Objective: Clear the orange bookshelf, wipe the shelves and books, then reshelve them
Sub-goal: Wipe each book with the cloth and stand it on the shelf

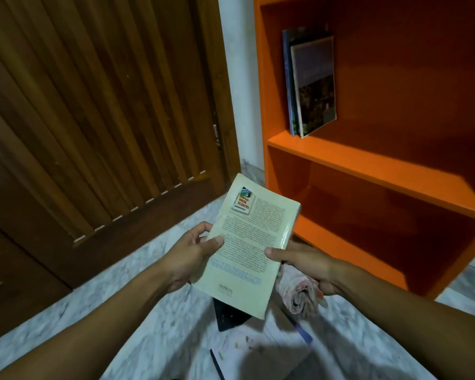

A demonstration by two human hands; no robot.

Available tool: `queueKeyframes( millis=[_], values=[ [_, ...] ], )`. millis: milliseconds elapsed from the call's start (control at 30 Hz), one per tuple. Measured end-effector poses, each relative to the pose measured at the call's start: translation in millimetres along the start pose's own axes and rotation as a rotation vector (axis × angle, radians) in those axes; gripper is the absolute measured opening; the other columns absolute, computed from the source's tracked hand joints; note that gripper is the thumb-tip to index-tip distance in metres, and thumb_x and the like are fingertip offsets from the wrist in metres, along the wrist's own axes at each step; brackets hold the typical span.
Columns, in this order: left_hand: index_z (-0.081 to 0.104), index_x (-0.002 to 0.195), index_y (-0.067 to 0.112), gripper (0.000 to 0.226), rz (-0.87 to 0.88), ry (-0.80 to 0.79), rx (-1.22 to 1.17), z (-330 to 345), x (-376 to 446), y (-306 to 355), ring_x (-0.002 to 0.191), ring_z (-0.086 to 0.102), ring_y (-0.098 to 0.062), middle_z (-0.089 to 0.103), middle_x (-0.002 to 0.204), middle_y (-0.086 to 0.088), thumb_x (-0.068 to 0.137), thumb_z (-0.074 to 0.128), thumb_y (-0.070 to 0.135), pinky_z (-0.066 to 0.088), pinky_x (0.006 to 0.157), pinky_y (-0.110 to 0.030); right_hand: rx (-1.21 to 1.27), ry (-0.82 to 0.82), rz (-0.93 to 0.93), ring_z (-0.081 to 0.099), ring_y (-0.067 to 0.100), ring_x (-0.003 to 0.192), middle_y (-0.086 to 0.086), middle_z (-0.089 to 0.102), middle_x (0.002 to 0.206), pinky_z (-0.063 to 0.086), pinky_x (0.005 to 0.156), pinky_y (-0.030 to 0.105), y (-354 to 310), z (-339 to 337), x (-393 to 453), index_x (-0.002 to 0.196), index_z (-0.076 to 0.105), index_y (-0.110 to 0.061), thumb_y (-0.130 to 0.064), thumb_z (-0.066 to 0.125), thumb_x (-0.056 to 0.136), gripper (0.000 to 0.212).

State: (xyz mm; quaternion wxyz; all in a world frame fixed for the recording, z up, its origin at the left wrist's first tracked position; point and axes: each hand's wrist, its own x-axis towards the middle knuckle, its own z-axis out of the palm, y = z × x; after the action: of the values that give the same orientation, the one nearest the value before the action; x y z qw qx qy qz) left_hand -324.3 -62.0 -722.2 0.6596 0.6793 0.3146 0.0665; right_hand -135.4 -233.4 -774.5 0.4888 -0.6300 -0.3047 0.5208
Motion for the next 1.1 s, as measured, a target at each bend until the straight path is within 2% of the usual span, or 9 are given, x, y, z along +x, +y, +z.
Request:
queueKeyframes(
  millis=[133, 367, 500, 600, 667, 767, 867, 967, 1100],
  values=[
    [0.046, 0.114, 0.027, 0.016, 0.16, 0.188, 0.246, 16.3, -4.4, -12.1, 0.098, 0.073, -0.015, 0.073, 0.111, 0.01, 0.101, 0.051, 0.035, 0.059, 0.089, -0.047, 0.061, 0.015, -0.088, 0.061, 0.009, 0.121, -0.011, 0.068, 0.127, 0.049, 0.093, 0.022, -5.6, -4.4, -1.8, 0.131, 0.06, -0.026, -0.019, 0.066, 0.093, 0.039],
    [0.035, 0.118, 0.029, 0.023, 0.239, 0.125, 0.162, 18.3, -7.0, -4.1, 0.098, 0.073, -0.012, 0.069, 0.115, 0.006, 0.101, 0.049, 0.036, 0.059, 0.089, -0.041, 0.103, -0.093, -0.153, 0.061, 0.022, 0.125, 0.002, 0.066, 0.132, 0.046, 0.106, 0.039, -20.7, -7.7, -9.4, 0.133, 0.058, -0.015, -0.013, 0.069, 0.09, 0.044],
    [0.031, 0.126, 0.034, 0.049, 0.193, 0.177, 0.084, 14.3, -5.3, -2.6, 0.097, 0.074, -0.019, 0.065, 0.121, -0.005, 0.091, 0.064, 0.039, 0.061, 0.086, -0.043, 0.152, -0.106, -0.142, 0.065, 0.023, 0.119, 0.005, 0.068, 0.128, 0.053, 0.1, 0.035, -28.5, -7.3, -14.7, 0.13, 0.059, -0.013, -0.004, 0.061, 0.093, 0.039],
    [0.036, 0.139, 0.027, 0.07, 0.158, 0.11, -0.048, 10.6, -5.3, -0.1, 0.097, 0.074, -0.024, 0.072, 0.116, -0.003, 0.081, 0.073, 0.032, 0.061, 0.082, -0.043, 0.173, -0.117, -0.141, 0.062, 0.027, 0.123, 0.008, 0.066, 0.132, 0.045, 0.108, 0.044, -26.5, -10.5, -14.2, 0.133, 0.058, -0.011, -0.007, 0.067, 0.09, 0.044],
    [0.05, 0.136, 0.016, 0.056, 0.161, -0.009, -0.113, 7.8, -4.7, -0.9, 0.107, 0.071, -0.031, 0.072, 0.121, -0.007, 0.086, 0.073, 0.025, 0.057, 0.09, -0.052, 0.182, -0.117, -0.137, 0.059, 0.029, 0.127, 0.009, 0.063, 0.135, 0.037, 0.114, 0.05, -23.9, -12.5, -12.6, 0.135, 0.057, -0.011, -0.012, 0.068, 0.085, 0.051],
    [0.049, 0.138, 0.015, 0.052, 0.179, -0.085, -0.25, 8.6, -6.1, -6.4, 0.117, 0.064, -0.038, 0.066, 0.131, -0.012, 0.089, 0.065, 0.021, 0.052, 0.096, -0.058, 0.223, -0.118, -0.127, 0.058, 0.029, 0.128, 0.009, 0.063, 0.136, 0.034, 0.115, 0.052, -21.3, -13.2, -9.9, 0.135, 0.058, -0.013, -0.014, 0.069, 0.084, 0.052],
    [0.049, 0.137, 0.015, 0.047, 0.221, -0.033, -0.279, 16.1, -7.4, -7.4, 0.115, 0.066, -0.036, 0.066, 0.13, -0.011, 0.093, 0.064, 0.021, 0.053, 0.095, -0.057, 0.21, -0.085, -0.129, 0.062, 0.024, 0.123, 0.006, 0.066, 0.131, 0.042, 0.111, 0.045, -25.6, -10.2, -12.2, 0.133, 0.059, -0.015, -0.012, 0.067, 0.091, 0.043],
    [0.053, 0.131, 0.015, 0.036, 0.212, 0.057, -0.277, 19.3, -7.6, -7.3, 0.109, 0.07, -0.032, 0.07, 0.124, -0.01, 0.097, 0.056, 0.023, 0.055, 0.093, -0.054, 0.197, -0.058, -0.099, 0.068, 0.02, 0.114, 0.004, 0.07, 0.125, 0.056, 0.092, 0.031, -33.4, -11.0, -14.8, 0.131, 0.06, -0.015, -0.013, 0.061, 0.095, 0.036],
    [0.056, 0.133, 0.02, 0.034, 0.195, 0.137, -0.296, 12.4, -6.8, -3.9, 0.107, 0.07, -0.033, 0.071, 0.121, -0.008, 0.101, 0.051, 0.03, 0.053, 0.094, -0.059, 0.281, 0.03, -0.012, 0.06, 0.032, 0.123, 0.014, 0.061, 0.134, 0.046, 0.105, 0.052, -28.9, -29.6, -7.6, 0.14, 0.05, -0.025, -0.016, 0.084, 0.077, 0.072]
  ],
)
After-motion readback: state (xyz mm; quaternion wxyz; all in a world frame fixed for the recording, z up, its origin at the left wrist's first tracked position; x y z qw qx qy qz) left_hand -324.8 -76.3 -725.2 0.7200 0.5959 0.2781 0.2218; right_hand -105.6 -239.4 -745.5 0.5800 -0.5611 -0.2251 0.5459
